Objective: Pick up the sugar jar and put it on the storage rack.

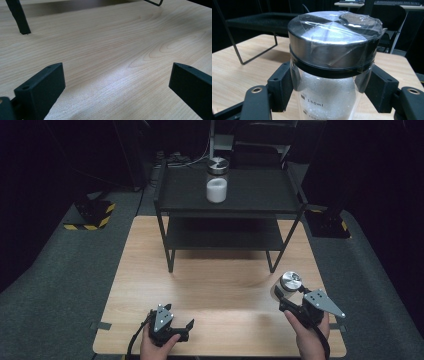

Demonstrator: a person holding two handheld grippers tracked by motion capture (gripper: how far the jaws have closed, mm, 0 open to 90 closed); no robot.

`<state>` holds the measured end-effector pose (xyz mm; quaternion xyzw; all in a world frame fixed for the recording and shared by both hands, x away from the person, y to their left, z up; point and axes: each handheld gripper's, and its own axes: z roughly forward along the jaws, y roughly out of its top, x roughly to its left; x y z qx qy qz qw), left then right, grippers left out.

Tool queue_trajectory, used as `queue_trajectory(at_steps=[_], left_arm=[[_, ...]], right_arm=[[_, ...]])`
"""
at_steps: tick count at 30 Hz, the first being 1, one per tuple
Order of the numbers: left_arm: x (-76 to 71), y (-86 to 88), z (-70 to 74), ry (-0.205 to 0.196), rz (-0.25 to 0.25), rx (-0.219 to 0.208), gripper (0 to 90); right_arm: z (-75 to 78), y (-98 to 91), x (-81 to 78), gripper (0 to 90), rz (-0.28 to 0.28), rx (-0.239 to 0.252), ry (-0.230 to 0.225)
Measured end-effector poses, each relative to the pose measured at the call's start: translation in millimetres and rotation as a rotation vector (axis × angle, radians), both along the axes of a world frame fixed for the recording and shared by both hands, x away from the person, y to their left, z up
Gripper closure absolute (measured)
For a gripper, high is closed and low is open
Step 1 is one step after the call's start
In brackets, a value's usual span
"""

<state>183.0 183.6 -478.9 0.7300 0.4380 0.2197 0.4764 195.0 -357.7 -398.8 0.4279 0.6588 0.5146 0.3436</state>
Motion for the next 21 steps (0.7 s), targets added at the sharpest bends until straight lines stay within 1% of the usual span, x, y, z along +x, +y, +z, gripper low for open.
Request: queue_trajectory(at_steps=[1, 2, 3, 4, 5, 6, 10, 11, 12, 15, 17, 18, 21], left_arm=[[0.1, -0.1, 0.2, 0.0, -0.001, 0.002, 0.7], [0.1, -0.1, 0.2, 0.0, -0.001, 0.002, 0.7], [0.0, -0.1, 0.2, -0.001, -0.002, 0.003, 0.7], [-0.2, -0.3, 0.2, -0.002, -0.002, 0.004, 0.7], [-0.2, -0.3, 0.2, -0.002, -0.002, 0.004, 0.7], [-0.2, -0.2, 0.1, -0.002, -0.003, 0.004, 0.7], [-0.2, 0.0, 0.1, -0.002, -0.005, 0.004, 0.7], [-0.1, 0.1, 0.1, -0.002, -0.005, 0.003, 0.7], [-0.1, 0.1, 0.1, -0.002, -0.005, 0.003, 0.7], [0.3, 0.5, 0.1, 0.0, -0.005, 0.001, 0.7], [0.4, 0.7, 0.1, 0.0, -0.006, 0.001, 0.7], [0.4, 0.7, 0.1, 0.0, -0.006, 0.001, 0.7], [0.2, 0.3, 0.3, -0.001, -0.007, 0.004, 0.7]], right_arm=[[7.0, 0.3, 2.0, 30.8, 0.005, 0.01, -0.007], [7.0, 0.3, 2.0, 30.8, 0.005, 0.01, -0.007], [14.5, 2.0, 3.4, 30.8, 0.004, 0.014, -0.016], [18.5, 2.7, 4.1, 30.8, 0.004, 0.015, -0.021], [18.5, 2.7, 4.1, 30.8, 0.004, 0.015, -0.021], [22.6, 3.0, 5.4, 30.7, 0.006, 0.018, -0.025], [41.3, 6.3, 10.2, 30.8, 0.011, 0.01, -0.049], [48.9, 7.9, 12.5, 30.8, 0.013, 0.009, -0.055], [48.9, 7.9, 12.5, 30.8, 0.013, 0.009, -0.055], [64.5, 12.3, 17.6, 30.8, 0.018, 0.012, -0.069], [71.0, 15.6, 19.2, 30.8, 0.019, 0.005, -0.077], [71.0, 15.6, 19.2, 30.8, 0.019, 0.005, -0.077], [82.8, 20.3, 23.1, 30.8, 0.028, 0.009, -0.094]])
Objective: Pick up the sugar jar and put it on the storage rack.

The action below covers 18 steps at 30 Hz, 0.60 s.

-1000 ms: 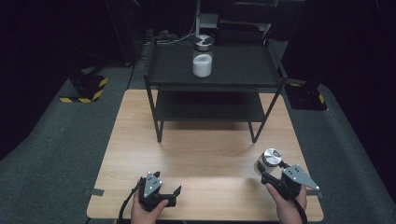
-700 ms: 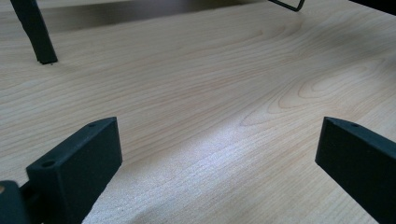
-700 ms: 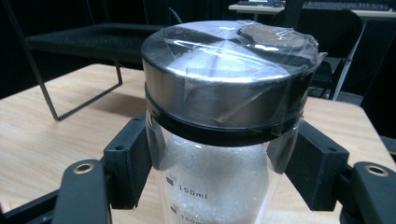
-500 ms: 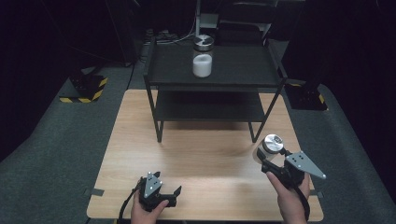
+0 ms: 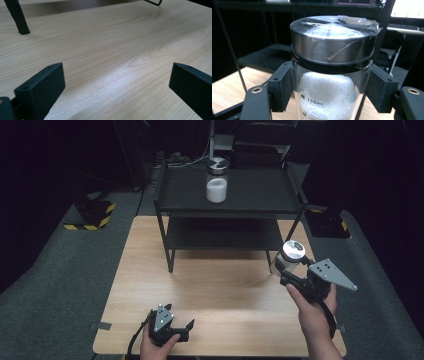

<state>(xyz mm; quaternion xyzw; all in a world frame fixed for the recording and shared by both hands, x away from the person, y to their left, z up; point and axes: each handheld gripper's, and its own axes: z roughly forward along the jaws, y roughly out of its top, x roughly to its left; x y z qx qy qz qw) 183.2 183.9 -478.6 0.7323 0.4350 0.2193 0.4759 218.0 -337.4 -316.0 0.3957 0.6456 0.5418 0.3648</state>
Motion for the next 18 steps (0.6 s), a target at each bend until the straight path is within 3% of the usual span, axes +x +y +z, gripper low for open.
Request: queue_trajectory(at_steps=[9, 18], left_arm=[[0.0, 1.2, -0.8, -0.002, -0.003, -0.006, 0.7], [0.0, 1.9, -1.1, -0.002, -0.002, -0.01, 0.7]], right_arm=[[36.6, 15.8, 12.6, 30.8, 0.01, 0.002, -0.032], [57.2, 24.7, 26.1, 30.9, 0.011, 0.008, -0.051]])
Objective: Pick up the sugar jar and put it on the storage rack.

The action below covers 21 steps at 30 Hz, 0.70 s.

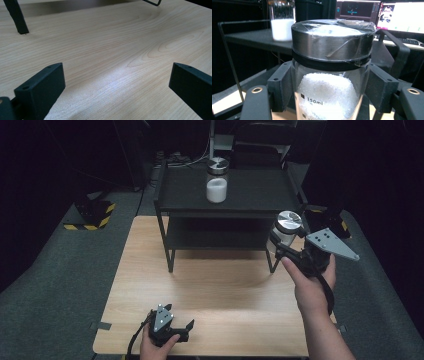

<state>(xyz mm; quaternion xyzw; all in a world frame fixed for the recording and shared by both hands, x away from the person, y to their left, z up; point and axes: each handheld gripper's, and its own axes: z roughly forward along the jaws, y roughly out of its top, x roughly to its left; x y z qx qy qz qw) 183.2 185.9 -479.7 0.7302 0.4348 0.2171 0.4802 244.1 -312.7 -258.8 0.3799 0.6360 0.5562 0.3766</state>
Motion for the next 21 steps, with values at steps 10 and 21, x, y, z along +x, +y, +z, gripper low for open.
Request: queue_trajectory(at_steps=[10, 21], left_arm=[[-0.3, 0.6, 0.0, 0.002, 0.005, -0.004, 0.7], [-0.5, 2.1, 0.1, 0.004, 0.001, -0.005, 0.7]], right_arm=[[15.4, 10.8, 16.9, 30.9, -0.009, 0.015, -0.012], [36.9, 26.8, 34.7, 30.9, -0.025, 0.019, -0.033]])
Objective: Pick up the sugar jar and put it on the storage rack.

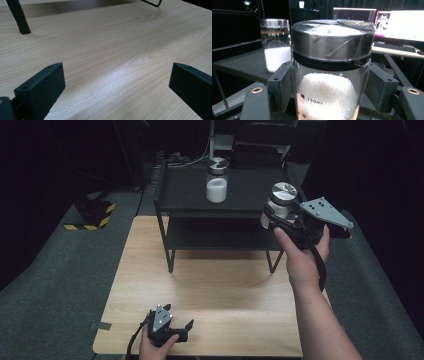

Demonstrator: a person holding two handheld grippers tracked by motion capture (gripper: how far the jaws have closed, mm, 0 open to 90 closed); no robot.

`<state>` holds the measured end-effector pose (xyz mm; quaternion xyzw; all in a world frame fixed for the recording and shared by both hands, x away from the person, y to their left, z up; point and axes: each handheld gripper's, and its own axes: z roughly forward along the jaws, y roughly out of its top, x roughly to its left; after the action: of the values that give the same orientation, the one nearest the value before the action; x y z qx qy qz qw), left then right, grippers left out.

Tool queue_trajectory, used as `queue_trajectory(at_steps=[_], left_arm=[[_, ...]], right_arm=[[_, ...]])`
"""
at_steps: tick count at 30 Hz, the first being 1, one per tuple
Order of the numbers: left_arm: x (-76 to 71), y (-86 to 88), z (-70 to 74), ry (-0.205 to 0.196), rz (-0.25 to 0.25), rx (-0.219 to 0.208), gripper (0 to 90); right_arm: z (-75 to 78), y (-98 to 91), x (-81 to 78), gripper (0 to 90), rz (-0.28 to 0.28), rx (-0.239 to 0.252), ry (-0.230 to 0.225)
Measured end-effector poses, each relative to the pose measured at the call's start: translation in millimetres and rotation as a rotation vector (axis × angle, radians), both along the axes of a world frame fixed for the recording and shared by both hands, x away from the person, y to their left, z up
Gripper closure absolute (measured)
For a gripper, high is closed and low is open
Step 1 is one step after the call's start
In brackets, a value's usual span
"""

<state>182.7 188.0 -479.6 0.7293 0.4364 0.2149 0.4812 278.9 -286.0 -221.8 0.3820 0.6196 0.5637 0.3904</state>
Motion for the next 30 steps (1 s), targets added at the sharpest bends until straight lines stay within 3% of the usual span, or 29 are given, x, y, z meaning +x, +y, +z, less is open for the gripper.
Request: queue_trajectory(at_steps=[9, 18, 30], left_arm=[[1.2, 2.7, -0.3, 0.0, -0.012, -0.003, 0.7], [2.3, 12.3, -2.4, 0.007, 0.005, -0.035, 0.7], [1.2, 11.8, -1.8, 0.003, -0.005, -0.025, 0.7]], right_arm=[[17.5, 18.7, 21.2, 30.9, -0.028, -0.023, -0.011], [17.0, 29.7, 46.5, 30.9, -0.064, -0.019, 0.005], [14.0, 39.5, 76.4, 30.9, -0.098, -0.031, 0.024]])
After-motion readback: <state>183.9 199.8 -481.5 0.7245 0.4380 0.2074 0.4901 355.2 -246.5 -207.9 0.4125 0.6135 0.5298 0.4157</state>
